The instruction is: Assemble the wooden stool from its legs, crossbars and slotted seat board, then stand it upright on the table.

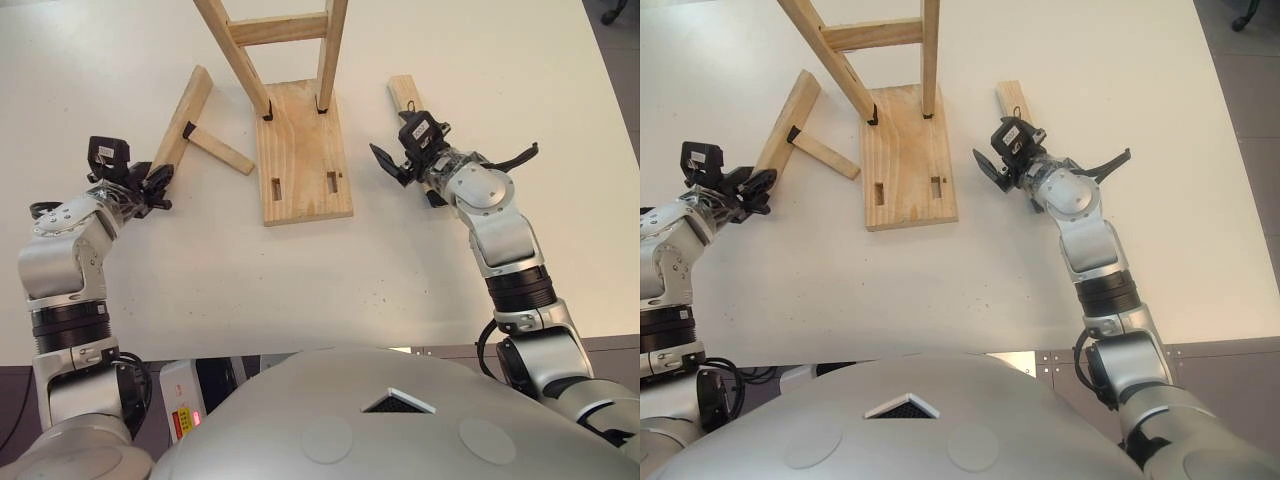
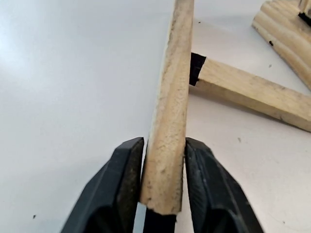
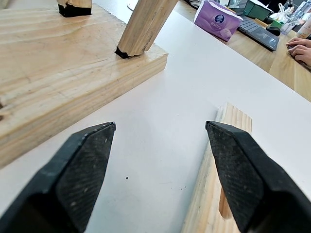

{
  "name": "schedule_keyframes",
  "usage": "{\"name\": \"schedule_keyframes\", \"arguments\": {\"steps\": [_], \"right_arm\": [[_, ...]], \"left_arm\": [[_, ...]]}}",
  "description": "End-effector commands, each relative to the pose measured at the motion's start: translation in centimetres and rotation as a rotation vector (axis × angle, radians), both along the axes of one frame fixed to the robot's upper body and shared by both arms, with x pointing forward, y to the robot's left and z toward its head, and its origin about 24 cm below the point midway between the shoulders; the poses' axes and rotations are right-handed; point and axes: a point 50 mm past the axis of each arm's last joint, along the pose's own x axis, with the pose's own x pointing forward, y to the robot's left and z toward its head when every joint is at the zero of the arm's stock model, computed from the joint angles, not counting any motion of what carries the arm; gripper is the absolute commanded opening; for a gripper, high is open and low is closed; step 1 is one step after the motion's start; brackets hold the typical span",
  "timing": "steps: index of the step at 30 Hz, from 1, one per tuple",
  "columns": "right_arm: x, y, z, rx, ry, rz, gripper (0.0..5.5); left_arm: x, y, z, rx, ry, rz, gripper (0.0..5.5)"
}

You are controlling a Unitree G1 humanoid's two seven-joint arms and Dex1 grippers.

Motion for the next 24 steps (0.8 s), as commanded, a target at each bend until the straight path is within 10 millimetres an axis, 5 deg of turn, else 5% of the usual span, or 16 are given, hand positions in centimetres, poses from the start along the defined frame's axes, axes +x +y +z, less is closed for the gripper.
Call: {"name": "schedule_keyframes", "arguments": {"steps": [1,6,12,16,18,21,24], "right_arm": [[0.1,0.2,0.2,0.007,-0.012,-0.002,3.42],[0.3,0.2,0.6,0.01,-0.027,-0.005,3.42],[1.6,-0.6,2.4,0.209,0.039,-0.059,3.42],[2.5,-1.0,4.6,0.354,0.071,-0.034,3.42],[2.3,-0.1,7.4,0.492,0.052,0.076,3.42],[0.3,2.2,15.1,0.936,0.024,0.406,3.42],[-1.8,3.4,21.5,1.16,-0.051,0.684,2.89]], "left_arm": [[-0.5,0.6,-0.5,0.009,0.067,0.003,0.99],[0.0,1.5,0.2,-0.133,-0.024,0.092,0.99],[-1.4,3.9,4.9,-0.659,-0.365,0.134,0.98],[-2.1,2.7,6.8,-0.89,-0.452,0.033,0.97],[-1.8,1.7,7.9,-0.93,-0.499,0.002,0.97],[-0.9,0.3,10.4,-0.936,-0.575,-0.049,0.97],[-0.1,-2.0,13.9,-0.924,-0.637,-0.163,0.97]]}}
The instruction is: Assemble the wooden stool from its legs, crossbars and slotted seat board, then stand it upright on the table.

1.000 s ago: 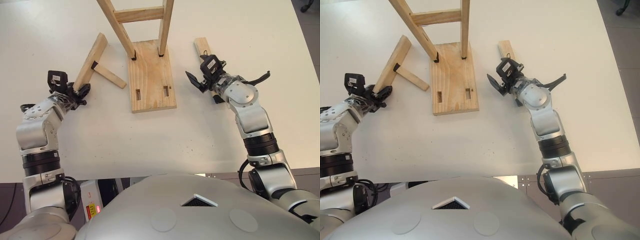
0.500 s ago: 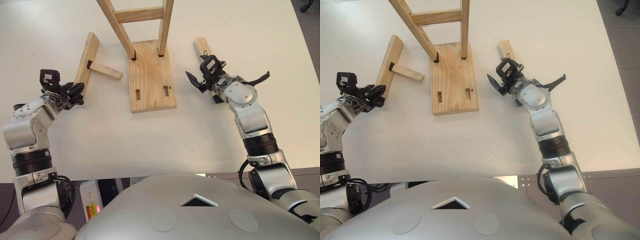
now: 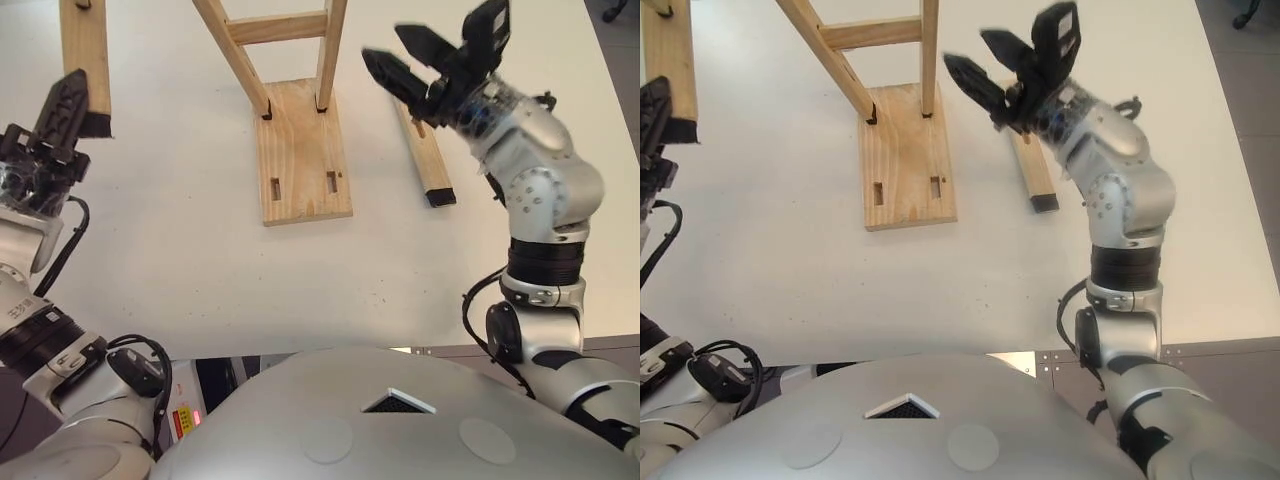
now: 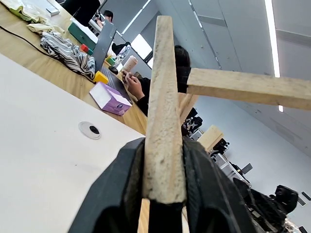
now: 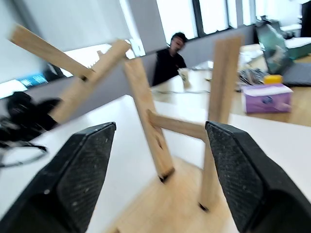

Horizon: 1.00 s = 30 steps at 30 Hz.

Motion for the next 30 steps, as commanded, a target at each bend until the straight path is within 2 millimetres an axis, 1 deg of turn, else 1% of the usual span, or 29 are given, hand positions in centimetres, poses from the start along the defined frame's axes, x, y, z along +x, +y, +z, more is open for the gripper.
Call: {"name": "schedule_keyframes", "arguments": {"steps": [1,3,6,9,12,14,15,17,22,26,30], "right_arm": [[-3.3,2.0,10.2,0.347,-0.247,0.315,2.72],[-4.9,3.2,12.0,0.377,-0.297,0.434,2.34],[-6.5,4.6,12.9,0.423,-0.27,0.569,1.81],[-6.8,5.2,13.0,0.5,-0.213,0.615,1.17],[-6.2,5.2,13.1,0.55,-0.151,0.615,0.76],[-5.7,5.3,12.8,0.547,-0.124,0.599,0.44],[-5.5,5.3,12.6,0.541,-0.113,0.591,0.23],[-5.0,5.3,12.2,0.526,-0.094,0.56,0.03],[-3.9,5.3,11.2,0.511,-0.058,0.514,0.0],[-4.7,5.5,11.2,0.501,-0.056,0.525,0.0],[-4.9,5.3,11.5,0.494,-0.051,0.529,0.0]], "left_arm": [[1.4,-3.4,5.8,0.051,-0.18,-0.099,0.97],[1.7,-5.3,7.6,0.065,-0.232,-0.152,0.97],[2.2,-8.1,8.9,0.062,-0.265,-0.232,0.97],[3.0,-11.3,9.0,0.05,-0.261,-0.323,0.97],[3.7,-13.2,8.1,0.057,-0.235,-0.357,0.97],[3.8,-13.9,7.6,0.06,-0.229,-0.373,0.97],[3.8,-14.1,7.5,0.062,-0.229,-0.374,0.97],[3.5,-14.1,7.1,0.064,-0.23,-0.386,0.97],[1.9,-14.1,6.2,0.091,-0.258,-0.481,0.97],[1.4,-14.3,5.7,0.091,-0.255,-0.514,0.97],[0.9,-14.6,5.7,0.081,-0.273,-0.545,0.97]]}}
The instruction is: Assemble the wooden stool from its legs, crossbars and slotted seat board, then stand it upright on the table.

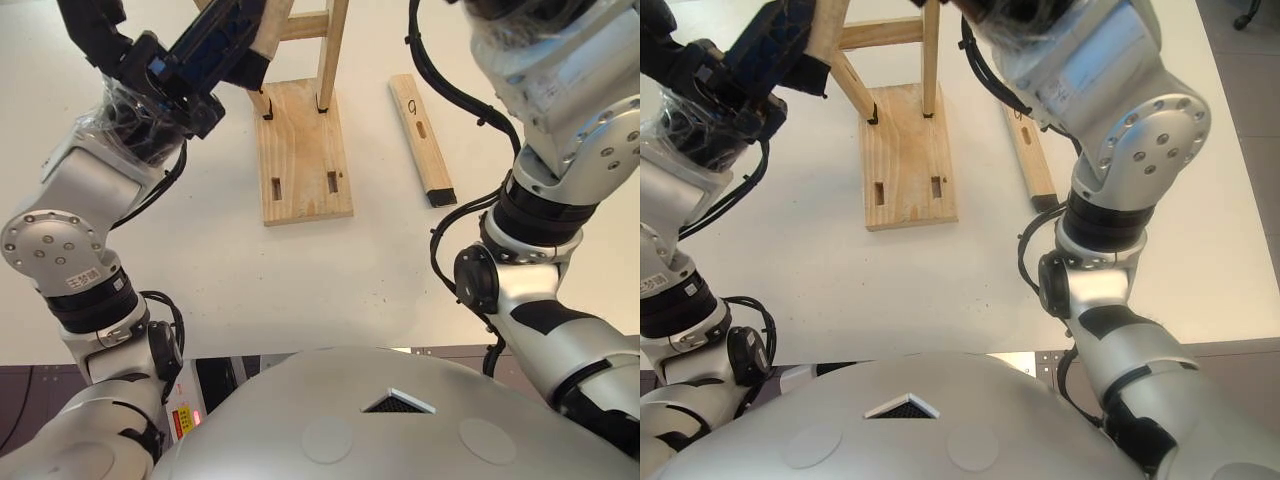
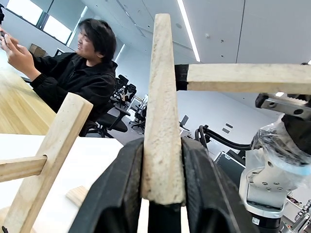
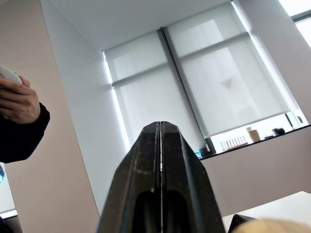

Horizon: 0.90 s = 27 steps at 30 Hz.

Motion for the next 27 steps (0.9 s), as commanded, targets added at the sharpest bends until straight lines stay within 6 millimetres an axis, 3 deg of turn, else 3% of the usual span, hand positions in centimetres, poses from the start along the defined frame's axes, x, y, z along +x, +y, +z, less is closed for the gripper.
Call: {"name": "schedule_keyframes", "arguments": {"steps": [1,11,19,27], "right_arm": [[0.0,-0.3,-0.1,-0.03,0.023,-0.02,0.0],[0.3,-1.2,0.5,0.01,0.106,-0.023,0.0],[-0.4,-1.3,1.2,-0.037,0.101,-0.017,0.0],[0.8,-2.4,1.2,-0.058,0.13,-0.031,0.0]], "left_arm": [[-1.1,-0.7,0.9,-0.013,-0.07,-0.091,0.97],[-2.9,-0.5,0.7,-0.009,-0.104,-0.21,0.97],[-1.8,-0.7,0.2,-0.031,-0.063,-0.147,0.97],[-1.5,-1.2,0.2,-0.04,-0.069,-0.149,0.97]]}}
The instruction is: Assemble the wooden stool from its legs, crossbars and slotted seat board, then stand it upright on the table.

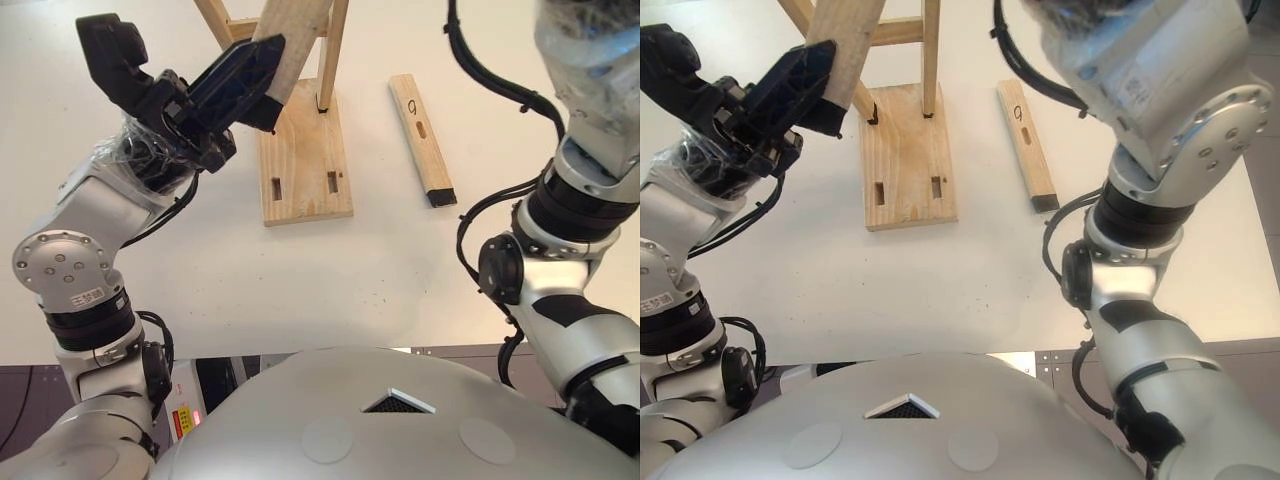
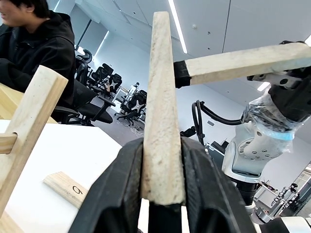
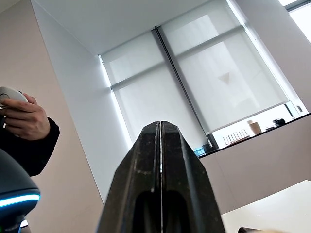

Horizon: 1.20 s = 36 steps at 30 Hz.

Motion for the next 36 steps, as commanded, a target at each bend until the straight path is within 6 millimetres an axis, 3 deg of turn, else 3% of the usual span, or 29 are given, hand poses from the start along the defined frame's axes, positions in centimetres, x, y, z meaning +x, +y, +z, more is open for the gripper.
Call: {"name": "schedule_keyframes", "arguments": {"steps": [1,4,9,15,19,22,24,28,32,36], "right_arm": [[1.7,-0.3,-0.3,-0.043,0.047,-0.045,0.0],[2.5,-0.3,-0.6,-0.043,0.05,-0.036,0.0],[2.8,0.0,-0.5,-0.042,0.02,0.0,0.86],[3.0,-0.4,-0.3,-0.034,-0.005,0.008,1.99],[2.8,-2.3,1.5,0.09,-0.034,0.063,2.59],[1.0,-4.0,0.2,0.1,-0.071,0.155,3.14],[1.1,-5.5,-1.4,0.038,-0.046,0.15,3.53],[4.2,-7.2,-5.0,-0.053,0.111,0.087,4.11],[7.1,-6.4,-5.4,-0.054,0.193,0.144,4.86],[7.6,-6.3,-5.1,-0.075,0.198,0.215,5.21]], "left_arm": [[-0.1,-0.7,1.3,-0.026,-0.078,-0.054,0.97],[0.4,-0.5,0.9,-0.029,-0.048,-0.016,0.97],[2.8,-1.2,-0.9,0.021,0.097,0.084,0.97],[4.0,-1.0,-1.5,0.008,0.143,0.151,0.97],[4.8,0.1,-1.2,-0.073,0.16,0.194,0.97],[5.0,1.0,-0.2,-0.213,0.152,0.174,0.97],[4.6,0.8,0.3,-0.291,0.152,0.1,0.97],[2.5,-0.7,0.6,-0.369,0.149,-0.112,0.97],[0.2,-2.8,0.6,-0.366,0.146,-0.332,0.97],[-0.9,-3.9,0.6,-0.361,0.16,-0.447,0.97]]}}
